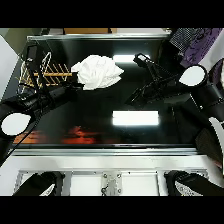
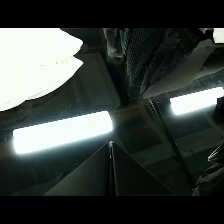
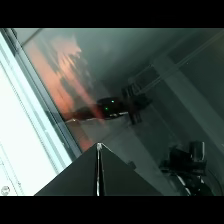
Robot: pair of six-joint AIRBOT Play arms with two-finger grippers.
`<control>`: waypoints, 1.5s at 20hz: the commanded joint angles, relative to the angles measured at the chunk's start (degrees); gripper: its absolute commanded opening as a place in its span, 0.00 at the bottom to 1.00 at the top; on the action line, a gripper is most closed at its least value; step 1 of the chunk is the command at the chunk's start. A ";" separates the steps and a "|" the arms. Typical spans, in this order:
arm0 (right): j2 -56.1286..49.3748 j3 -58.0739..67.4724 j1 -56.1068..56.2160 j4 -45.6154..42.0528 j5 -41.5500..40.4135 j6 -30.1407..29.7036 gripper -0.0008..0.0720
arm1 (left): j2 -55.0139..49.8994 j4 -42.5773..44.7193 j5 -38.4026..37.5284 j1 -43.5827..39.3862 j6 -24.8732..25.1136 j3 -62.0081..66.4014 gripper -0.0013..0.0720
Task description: Fold the clothes and pants, and hang the long-sleeved shirts on hangers.
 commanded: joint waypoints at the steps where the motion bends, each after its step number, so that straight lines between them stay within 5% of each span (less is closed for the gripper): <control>1: -0.04 -0.02 0.04 0.02 0.00 0.02 0.04 | 0.04 0.00 0.00 0.04 0.04 -0.02 0.04; 6: -0.04 -0.02 0.04 0.02 0.00 0.02 0.04 | 0.00 0.02 1.73 0.04 0.09 -0.02 0.04; 7: -0.04 -0.02 0.04 0.02 0.00 0.02 0.04 | -0.11 0.11 3.87 0.04 0.17 -0.02 0.11; 8: -0.04 -0.02 0.04 0.02 0.00 0.02 0.04 | -0.94 0.68 5.90 0.20 0.66 0.55 0.64; 9: -0.04 -0.02 0.04 0.02 0.00 0.02 0.04 | -2.84 0.57 6.49 0.96 0.74 2.12 0.97; 13: -0.04 -0.02 0.04 0.02 0.00 0.02 0.04 | -19.15 0.48 5.51 5.97 8.20 14.12 0.98; 19: -0.04 -0.02 0.04 0.02 0.00 0.02 0.04 | -56.78 0.52 -0.92 9.09 16.09 39.06 0.98; 23: -0.04 -0.02 0.04 0.00 0.00 0.02 0.04 | -75.56 0.57 -0.68 9.81 17.11 54.23 0.98; 30: -0.04 -0.02 0.04 0.02 0.00 0.02 0.04 | -81.37 0.50 5.27 10.08 17.07 54.42 0.95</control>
